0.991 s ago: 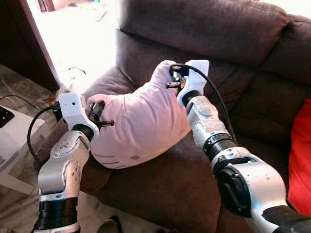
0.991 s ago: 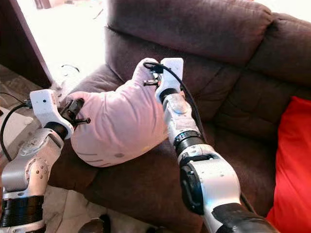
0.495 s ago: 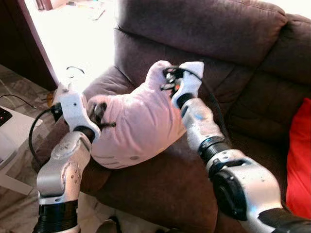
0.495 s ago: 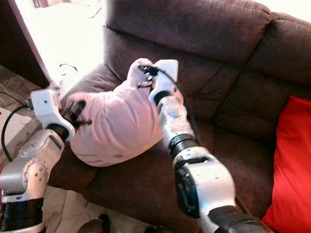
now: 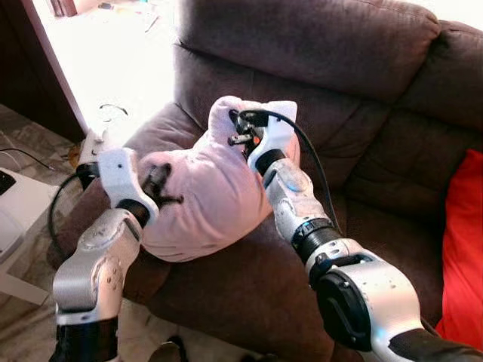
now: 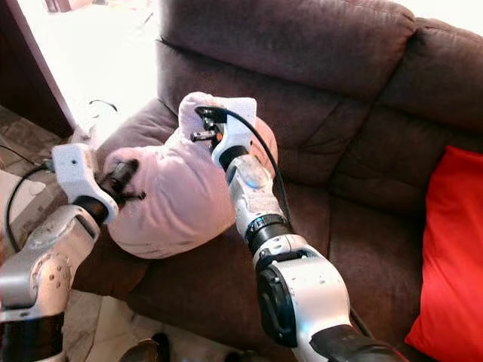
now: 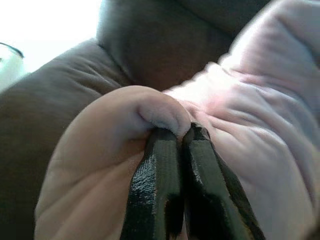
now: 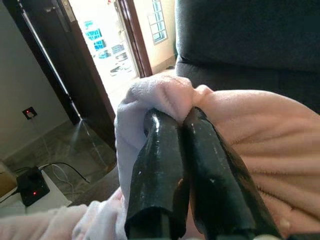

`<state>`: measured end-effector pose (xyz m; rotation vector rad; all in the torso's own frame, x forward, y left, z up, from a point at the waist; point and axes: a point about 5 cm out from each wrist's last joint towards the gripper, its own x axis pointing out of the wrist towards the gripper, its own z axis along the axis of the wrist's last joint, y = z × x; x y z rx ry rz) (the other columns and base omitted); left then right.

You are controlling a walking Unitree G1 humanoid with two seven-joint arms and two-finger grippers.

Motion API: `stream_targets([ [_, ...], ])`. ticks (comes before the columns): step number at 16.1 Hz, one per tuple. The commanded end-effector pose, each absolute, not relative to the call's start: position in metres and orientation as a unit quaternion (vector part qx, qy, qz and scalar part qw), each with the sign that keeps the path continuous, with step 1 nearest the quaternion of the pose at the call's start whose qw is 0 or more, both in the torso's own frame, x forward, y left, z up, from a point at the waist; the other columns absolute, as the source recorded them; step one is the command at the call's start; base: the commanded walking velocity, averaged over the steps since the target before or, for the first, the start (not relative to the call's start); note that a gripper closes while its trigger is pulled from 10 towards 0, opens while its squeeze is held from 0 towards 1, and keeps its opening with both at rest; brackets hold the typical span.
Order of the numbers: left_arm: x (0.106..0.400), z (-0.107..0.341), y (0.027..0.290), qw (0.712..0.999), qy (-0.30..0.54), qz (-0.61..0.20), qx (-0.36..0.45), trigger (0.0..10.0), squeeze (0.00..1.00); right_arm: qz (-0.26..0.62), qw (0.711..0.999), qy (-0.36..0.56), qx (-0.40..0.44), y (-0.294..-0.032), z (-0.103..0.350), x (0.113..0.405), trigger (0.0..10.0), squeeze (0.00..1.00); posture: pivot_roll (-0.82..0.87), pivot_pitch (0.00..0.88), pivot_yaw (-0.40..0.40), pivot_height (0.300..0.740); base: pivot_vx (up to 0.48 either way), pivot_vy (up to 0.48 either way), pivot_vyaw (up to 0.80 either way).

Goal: Move the pillow to the sofa from floor

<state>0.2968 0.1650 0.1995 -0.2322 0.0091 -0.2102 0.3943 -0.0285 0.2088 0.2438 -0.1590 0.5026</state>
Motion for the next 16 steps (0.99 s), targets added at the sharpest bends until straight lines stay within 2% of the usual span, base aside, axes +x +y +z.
stream_targets([
  [1, 0.283, 0.229, 0.122, 0.958, -0.056, -0.254, -0.121, 10.0, 0.0, 0.314, 0.94, -0.083, 0.108, 0.001, 0.216, 0.385, 10.0, 0.0, 0.22, 0.185, -0.153, 0.74, 0.0, 0.0, 0.0],
  [5, 0.275, 0.248, 0.118, 0.94, -0.093, -0.301, -0.134, 10.0, 0.0, 0.308, 0.942, -0.082, 0.107, 0.001, 0.217, 0.386, 10.0, 0.0, 0.22, 0.185, -0.152, 0.74, 0.0, 0.0, 0.0],
  [12, 0.271, 0.245, 0.118, 0.935, -0.09, -0.314, -0.142, 10.0, 0.0, 0.305, 0.944, -0.069, 0.103, 0.002, 0.209, 0.385, 10.0, 0.0, 0.23, 0.191, -0.152, 0.74, 0.0, 0.0, 0.0],
  [16, 0.267, 0.248, 0.105, 0.918, -0.091, -0.347, -0.167, 10.0, 0.0, 0.244, 0.964, -0.044, 0.092, -0.017, 0.202, 0.392, 10.0, 0.0, 0.22, 0.193, -0.15, 0.74, 0.0, 0.0, 0.0],
])
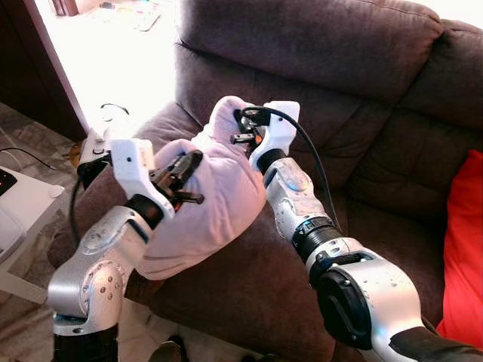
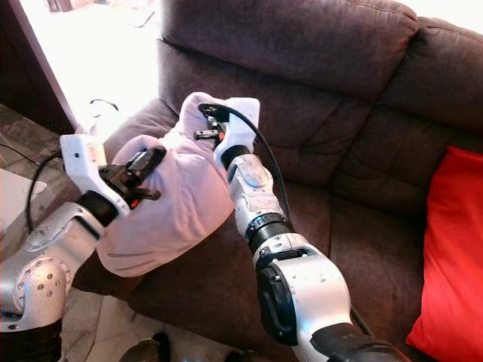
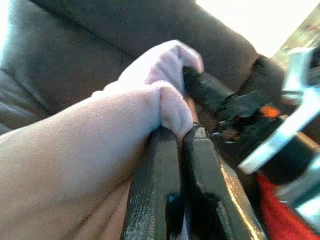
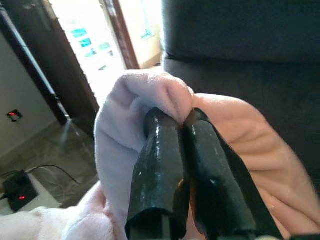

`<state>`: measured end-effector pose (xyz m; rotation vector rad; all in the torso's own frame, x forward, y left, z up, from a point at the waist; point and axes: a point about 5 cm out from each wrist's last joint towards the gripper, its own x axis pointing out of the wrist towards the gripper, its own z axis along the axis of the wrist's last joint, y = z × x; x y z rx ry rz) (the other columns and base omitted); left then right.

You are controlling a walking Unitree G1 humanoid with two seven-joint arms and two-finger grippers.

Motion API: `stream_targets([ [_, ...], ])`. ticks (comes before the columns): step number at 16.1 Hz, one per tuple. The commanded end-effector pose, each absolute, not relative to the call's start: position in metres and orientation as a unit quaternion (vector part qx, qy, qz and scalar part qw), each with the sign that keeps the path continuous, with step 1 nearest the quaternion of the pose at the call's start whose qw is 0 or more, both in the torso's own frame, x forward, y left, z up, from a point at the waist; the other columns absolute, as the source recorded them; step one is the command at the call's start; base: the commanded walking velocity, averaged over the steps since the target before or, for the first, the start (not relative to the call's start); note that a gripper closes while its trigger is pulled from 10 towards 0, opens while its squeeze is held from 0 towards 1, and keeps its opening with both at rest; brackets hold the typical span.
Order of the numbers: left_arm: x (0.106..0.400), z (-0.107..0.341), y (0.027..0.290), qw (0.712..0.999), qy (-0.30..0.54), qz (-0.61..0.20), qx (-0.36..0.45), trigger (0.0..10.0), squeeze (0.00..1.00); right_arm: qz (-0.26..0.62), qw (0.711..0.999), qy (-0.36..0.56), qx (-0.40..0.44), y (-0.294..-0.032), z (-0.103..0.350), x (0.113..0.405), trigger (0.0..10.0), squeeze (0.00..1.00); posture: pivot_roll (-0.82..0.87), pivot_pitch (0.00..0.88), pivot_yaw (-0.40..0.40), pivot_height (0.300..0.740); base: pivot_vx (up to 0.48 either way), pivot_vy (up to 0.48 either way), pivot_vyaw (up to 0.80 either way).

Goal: Move the pillow to the sofa from floor

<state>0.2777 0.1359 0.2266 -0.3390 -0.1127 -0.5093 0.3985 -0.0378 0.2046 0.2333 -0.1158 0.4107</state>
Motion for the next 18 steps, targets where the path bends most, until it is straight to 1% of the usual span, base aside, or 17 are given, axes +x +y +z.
stream_targets([
  [1, 0.266, 0.249, 0.104, 0.916, -0.092, -0.354, -0.167, 10.0, 0.0, 0.237, 0.966, -0.042, 0.091, -0.018, 0.201, 0.393, 10.0, 0.0, 0.22, 0.194, -0.15, 0.74, 0.0, 0.0, 0.0],
  [2, 0.261, 0.247, 0.101, 0.909, -0.087, -0.374, -0.164, 10.0, 0.0, 0.215, 0.972, -0.032, 0.086, -0.025, 0.2, 0.396, 10.0, 0.0, 0.23, 0.196, -0.149, 0.74, 0.0, 0.0, 0.0],
  [5, 0.258, 0.241, 0.102, 0.91, -0.074, -0.375, -0.162, 10.0, 0.0, 0.182, 0.98, -0.004, 0.077, -0.032, 0.191, 0.398, 10.0, 0.0, 0.23, 0.199, -0.148, 0.74, 0.0, 0.0, 0.0],
  [9, 0.257, 0.24, 0.108, 0.912, -0.074, -0.37, -0.158, 10.0, 0.0, 0.193, 0.978, -0.005, 0.081, -0.026, 0.191, 0.396, 10.0, 0.0, 0.23, 0.204, -0.154, 0.74, 0.0, 0.0, 0.0],
  [15, 0.245, 0.232, 0.108, 0.902, -0.06, -0.405, -0.134, 10.0, 0.0, 0.217, 0.973, -0.01, 0.083, -0.018, 0.191, 0.393, 10.0, 0.0, 0.23, 0.21, -0.166, 0.74, 0.0, 0.0, 0.0],
  [18, 0.248, 0.221, 0.107, 0.911, -0.04, -0.392, -0.123, 10.0, 0.0, 0.232, 0.97, -0.005, 0.071, -0.015, 0.187, 0.39, 10.0, 0.0, 0.22, 0.207, -0.168, 0.74, 0.0, 0.0, 0.0],
])
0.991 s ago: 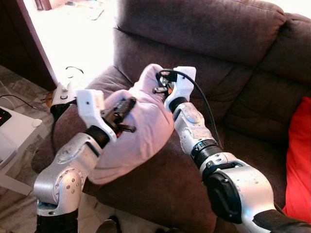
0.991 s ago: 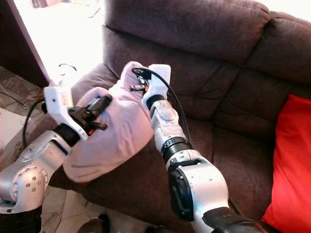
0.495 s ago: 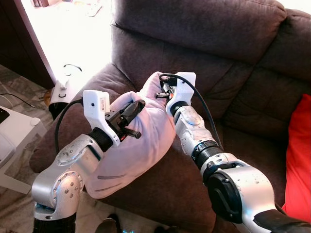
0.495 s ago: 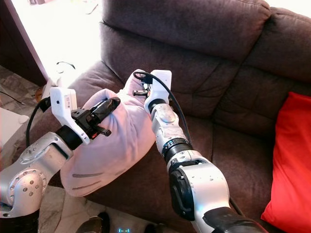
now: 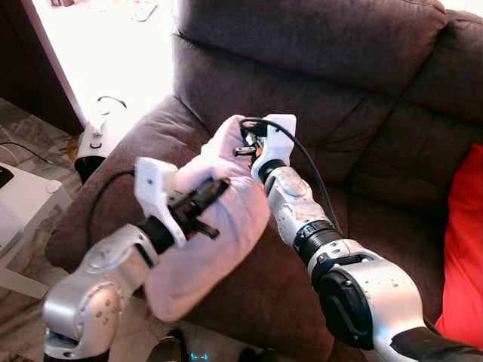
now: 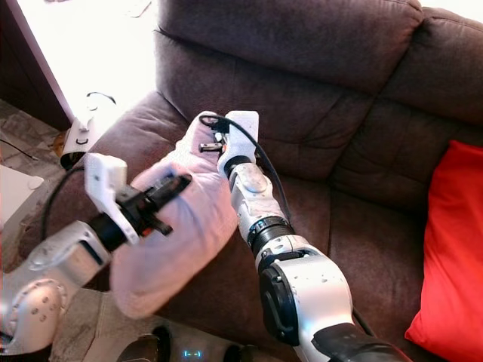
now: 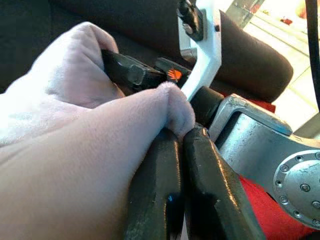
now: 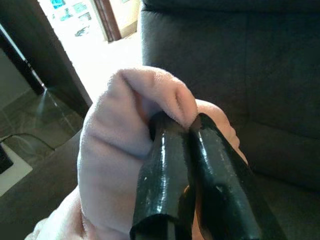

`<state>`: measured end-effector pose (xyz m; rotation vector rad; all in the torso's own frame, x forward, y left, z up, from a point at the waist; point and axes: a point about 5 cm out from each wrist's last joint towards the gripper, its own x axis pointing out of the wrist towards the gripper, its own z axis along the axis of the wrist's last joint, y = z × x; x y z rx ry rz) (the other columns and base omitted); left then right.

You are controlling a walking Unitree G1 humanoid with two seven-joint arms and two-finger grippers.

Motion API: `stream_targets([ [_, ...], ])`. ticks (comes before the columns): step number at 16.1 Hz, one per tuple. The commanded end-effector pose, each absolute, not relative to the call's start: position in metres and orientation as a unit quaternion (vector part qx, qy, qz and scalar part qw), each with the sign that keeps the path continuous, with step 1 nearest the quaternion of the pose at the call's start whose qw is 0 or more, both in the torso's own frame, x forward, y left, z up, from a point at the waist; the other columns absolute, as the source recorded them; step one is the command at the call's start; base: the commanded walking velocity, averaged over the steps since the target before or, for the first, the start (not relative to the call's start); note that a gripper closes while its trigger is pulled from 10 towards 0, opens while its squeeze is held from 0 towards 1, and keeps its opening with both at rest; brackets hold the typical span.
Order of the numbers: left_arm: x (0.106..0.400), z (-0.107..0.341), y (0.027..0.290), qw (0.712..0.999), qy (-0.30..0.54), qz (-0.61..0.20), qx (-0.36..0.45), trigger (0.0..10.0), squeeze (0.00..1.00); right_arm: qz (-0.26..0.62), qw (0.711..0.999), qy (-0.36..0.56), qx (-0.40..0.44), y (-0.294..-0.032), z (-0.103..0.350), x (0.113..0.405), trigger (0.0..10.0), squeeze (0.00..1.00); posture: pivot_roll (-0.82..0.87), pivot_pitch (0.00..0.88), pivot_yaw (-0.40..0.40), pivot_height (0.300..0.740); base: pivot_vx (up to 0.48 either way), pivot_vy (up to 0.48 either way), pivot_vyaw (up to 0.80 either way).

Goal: Move the pillow to the sofa from floor

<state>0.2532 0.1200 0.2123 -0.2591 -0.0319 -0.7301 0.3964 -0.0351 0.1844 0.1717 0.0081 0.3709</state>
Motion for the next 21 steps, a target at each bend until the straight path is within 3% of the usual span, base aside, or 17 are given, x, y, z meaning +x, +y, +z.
stream_targets([
  [1, 0.248, 0.221, 0.107, 0.911, -0.039, -0.391, -0.124, 10.0, 0.0, 0.234, 0.97, -0.004, 0.07, -0.015, 0.187, 0.39, 10.0, 0.0, 0.22, 0.207, -0.168, 0.74, 0.0, 0.0, 0.0],
  [7, 0.262, 0.202, 0.136, 0.95, 0.003, -0.304, -0.064, 10.0, 0.0, 0.236, 0.969, -0.003, 0.066, -0.015, 0.185, 0.39, 10.0, 0.0, 0.22, 0.192, -0.168, 0.74, 0.0, 0.0, 0.0],
  [11, 0.255, 0.202, 0.143, 0.944, 0.005, -0.328, -0.037, 10.0, 0.0, 0.233, 0.97, -0.004, 0.067, -0.017, 0.186, 0.39, 10.0, 0.0, 0.22, 0.193, -0.168, 0.74, 0.0, 0.0, 0.0],
  [12, 0.255, 0.201, 0.143, 0.944, 0.006, -0.328, -0.036, 10.0, 0.19, 0.233, 0.97, -0.004, 0.067, -0.016, 0.186, 0.39, 10.0, 0.0, 0.22, 0.193, -0.168, 0.74, 0.0, 0.0, 0.0],
  [13, 0.255, 0.201, 0.143, 0.944, 0.005, -0.329, -0.037, 10.0, 0.93, 0.236, 0.969, -0.003, 0.067, -0.015, 0.186, 0.39, 10.0, 0.0, 0.22, 0.196, -0.17, 0.74, 0.0, 0.0, 0.0],
  [14, 0.255, 0.201, 0.143, 0.943, 0.005, -0.33, -0.037, 10.0, 0.93, 0.237, 0.969, -0.002, 0.067, -0.015, 0.186, 0.39, 10.0, 0.0, 0.22, 0.196, -0.17, 0.74, 0.0, 0.0, 0.0],
  [15, 0.254, 0.201, 0.142, 0.942, 0.005, -0.333, -0.038, 10.0, 1.0, 0.24, 0.969, -0.001, 0.067, -0.014, 0.185, 0.389, 10.0, 0.39, 0.22, 0.197, -0.172, 0.74, 0.0, 0.0, 0.0],
  [16, 0.254, 0.201, 0.141, 0.942, 0.005, -0.334, -0.038, 10.0, 1.0, 0.24, 0.968, 0.0, 0.068, -0.014, 0.184, 0.389, 10.0, 0.53, 0.22, 0.199, -0.172, 0.74, 0.0, 0.0, 0.0],
  [17, 0.254, 0.201, 0.141, 0.941, 0.004, -0.337, -0.04, 10.0, 1.0, 0.242, 0.968, 0.001, 0.069, -0.014, 0.184, 0.389, 10.0, 1.0, 0.22, 0.199, -0.172, 0.74, 0.0, 0.0, 0.0],
  [21, 0.253, 0.202, 0.141, 0.939, -0.001, -0.342, -0.042, 10.0, 1.0, 0.242, 0.968, 0.002, 0.07, -0.014, 0.184, 0.389, 10.0, 1.0, 0.22, 0.203, -0.175, 0.74, 0.0, 0.0, 0.0],
])
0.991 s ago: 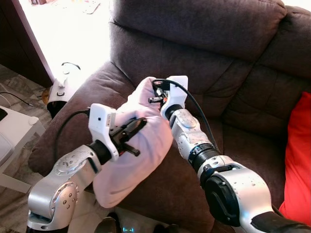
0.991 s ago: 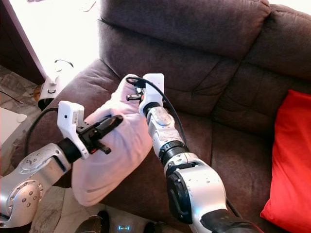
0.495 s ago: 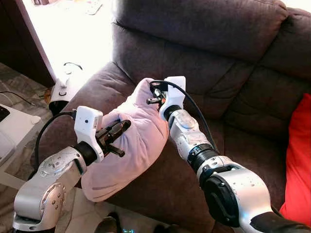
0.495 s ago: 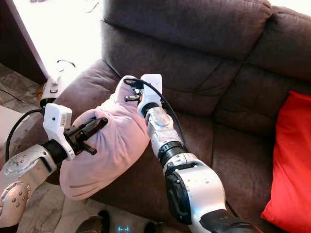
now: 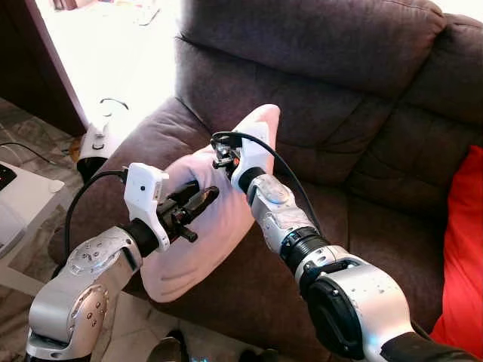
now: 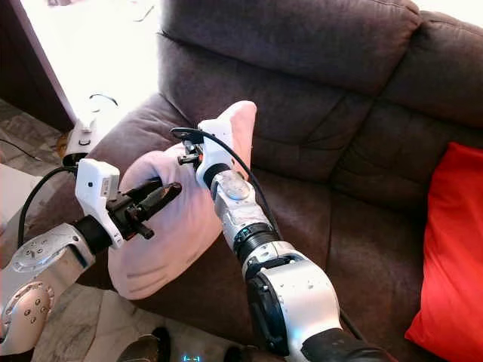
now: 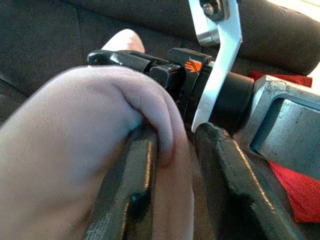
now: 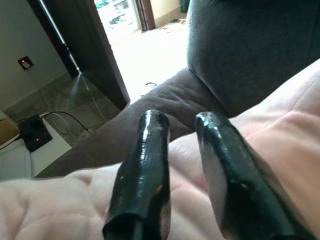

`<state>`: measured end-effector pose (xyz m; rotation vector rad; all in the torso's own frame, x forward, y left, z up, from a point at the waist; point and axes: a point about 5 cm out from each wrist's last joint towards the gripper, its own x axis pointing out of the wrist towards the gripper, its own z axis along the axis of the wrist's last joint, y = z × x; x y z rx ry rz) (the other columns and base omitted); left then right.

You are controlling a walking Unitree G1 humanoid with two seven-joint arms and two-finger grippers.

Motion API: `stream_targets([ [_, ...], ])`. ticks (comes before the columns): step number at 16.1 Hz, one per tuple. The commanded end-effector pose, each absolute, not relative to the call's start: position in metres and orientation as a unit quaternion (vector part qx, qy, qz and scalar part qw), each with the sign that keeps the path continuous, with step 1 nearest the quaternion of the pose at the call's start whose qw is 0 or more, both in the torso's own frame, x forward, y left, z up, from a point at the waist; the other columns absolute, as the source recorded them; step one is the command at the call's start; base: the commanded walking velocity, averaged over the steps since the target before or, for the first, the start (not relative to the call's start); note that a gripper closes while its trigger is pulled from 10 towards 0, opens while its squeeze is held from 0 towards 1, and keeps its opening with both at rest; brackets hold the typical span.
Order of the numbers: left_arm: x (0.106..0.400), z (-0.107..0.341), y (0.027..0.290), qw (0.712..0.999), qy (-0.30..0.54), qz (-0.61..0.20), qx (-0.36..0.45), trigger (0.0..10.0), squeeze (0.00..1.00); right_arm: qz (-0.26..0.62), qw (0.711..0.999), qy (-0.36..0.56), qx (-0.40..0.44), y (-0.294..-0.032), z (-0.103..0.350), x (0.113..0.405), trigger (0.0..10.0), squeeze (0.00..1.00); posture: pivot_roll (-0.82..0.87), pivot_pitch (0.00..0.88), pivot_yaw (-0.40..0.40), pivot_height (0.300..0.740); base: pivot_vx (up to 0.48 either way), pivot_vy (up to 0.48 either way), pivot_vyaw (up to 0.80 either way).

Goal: Move the pillow to the sofa from floor

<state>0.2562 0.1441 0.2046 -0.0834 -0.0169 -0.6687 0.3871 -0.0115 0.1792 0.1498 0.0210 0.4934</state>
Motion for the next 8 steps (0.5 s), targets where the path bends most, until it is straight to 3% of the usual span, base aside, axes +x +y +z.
stream_targets([
  [1, 0.253, 0.202, 0.142, 0.94, 0.0, -0.339, -0.041, 10.0, 1.0, 0.241, 0.968, 0.001, 0.071, -0.015, 0.184, 0.389, 10.0, 1.0, 0.22, 0.207, -0.177, 0.74, 0.0, 0.0, 0.0],
  [5, 0.253, 0.202, 0.141, 0.938, -0.001, -0.344, -0.04, 10.0, 1.0, 0.229, 0.971, -0.01, 0.075, -0.017, 0.188, 0.391, 10.0, 1.0, 0.21, 0.208, -0.178, 0.74, 0.0, 0.0, 0.0],
  [6, 0.252, 0.202, 0.142, 0.938, -0.001, -0.344, -0.039, 10.0, 1.0, 0.213, 0.974, -0.016, 0.077, -0.021, 0.191, 0.393, 10.0, 0.0, 0.21, 0.209, -0.178, 0.74, 0.0, 0.0, 0.0],
  [8, 0.252, 0.202, 0.143, 0.938, 0.002, -0.345, -0.036, 10.0, 1.0, 0.173, 0.981, -0.032, 0.078, -0.032, 0.199, 0.398, 10.0, 0.0, 0.21, 0.209, -0.178, 0.74, 0.0, 0.0, 0.0],
])
